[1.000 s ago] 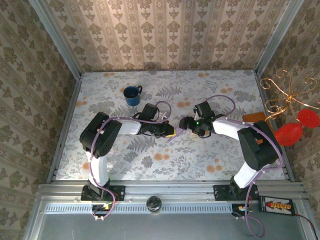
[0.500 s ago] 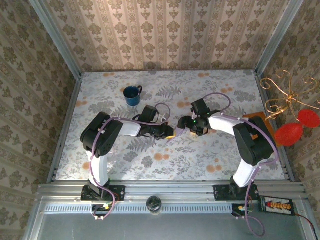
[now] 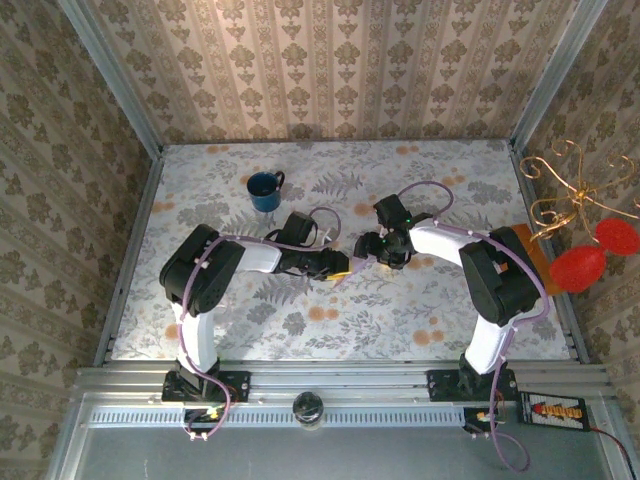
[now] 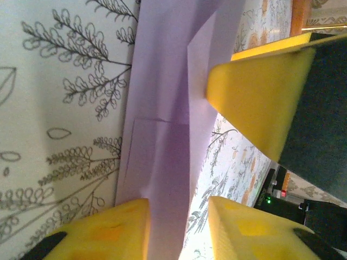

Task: Fold a paper plane with a square sheet of paper (pick it up from the middle)

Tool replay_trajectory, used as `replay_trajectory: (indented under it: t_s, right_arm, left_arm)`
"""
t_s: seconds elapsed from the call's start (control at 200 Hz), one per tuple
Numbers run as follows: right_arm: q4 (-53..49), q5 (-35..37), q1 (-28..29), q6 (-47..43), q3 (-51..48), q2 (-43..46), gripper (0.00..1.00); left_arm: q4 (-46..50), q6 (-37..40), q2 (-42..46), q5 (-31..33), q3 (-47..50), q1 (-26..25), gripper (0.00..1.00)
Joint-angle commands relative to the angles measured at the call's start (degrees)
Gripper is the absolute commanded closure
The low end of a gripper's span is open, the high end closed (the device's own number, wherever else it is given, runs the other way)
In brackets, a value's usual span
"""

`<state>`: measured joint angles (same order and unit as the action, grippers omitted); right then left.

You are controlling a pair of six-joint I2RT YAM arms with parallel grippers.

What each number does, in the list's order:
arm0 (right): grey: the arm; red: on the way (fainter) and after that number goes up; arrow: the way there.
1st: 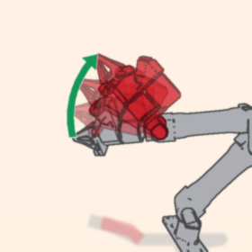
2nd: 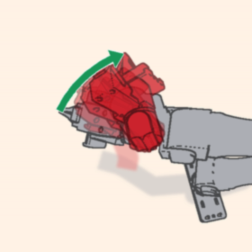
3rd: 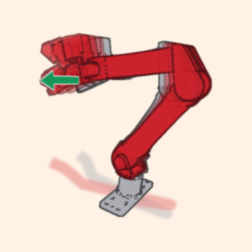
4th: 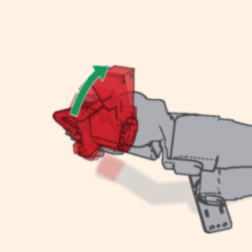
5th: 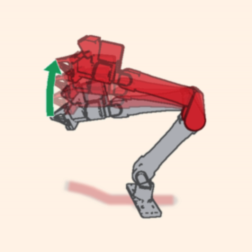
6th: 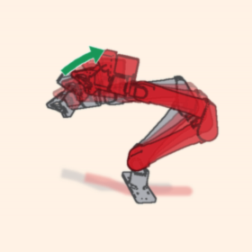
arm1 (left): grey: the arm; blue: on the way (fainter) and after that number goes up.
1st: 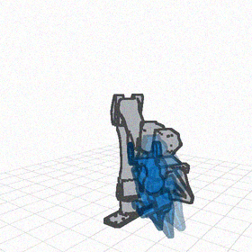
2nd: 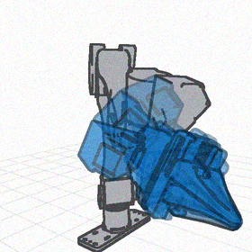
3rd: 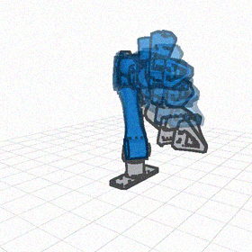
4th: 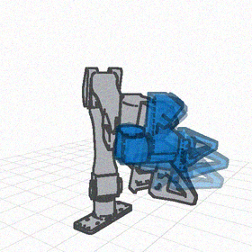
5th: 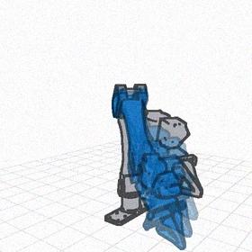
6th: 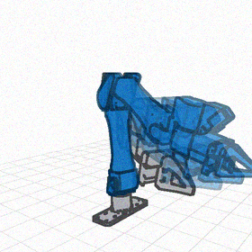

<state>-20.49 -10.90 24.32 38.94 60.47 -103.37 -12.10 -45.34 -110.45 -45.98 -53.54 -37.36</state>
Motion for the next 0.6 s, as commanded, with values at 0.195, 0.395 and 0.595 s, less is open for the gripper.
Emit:
replay_trajectory:
  t_s: [0.195, 0.395, 0.595]
  right_arm:
    - [0.84, 0.60, 1.10, -0.43, -1.34, -5.83, 0.26]
    - [1.02, 0.44, 1.08, 0.03, -1.32, -6.28, 0.26]
    - [1.04, 0.09, 1.04, 0.29, -0.86, -6.66, 0.26]
  left_arm:
    - [12.73, 10.12, 7.45, 7.54, -0.58, -0.98, 0.50]
    - [19.19, 16.44, 8.20, 14.51, -2.90, -4.15, 0.44]
    - [20.36, 18.02, 7.45, 16.24, -4.42, -5.08, 0.42]
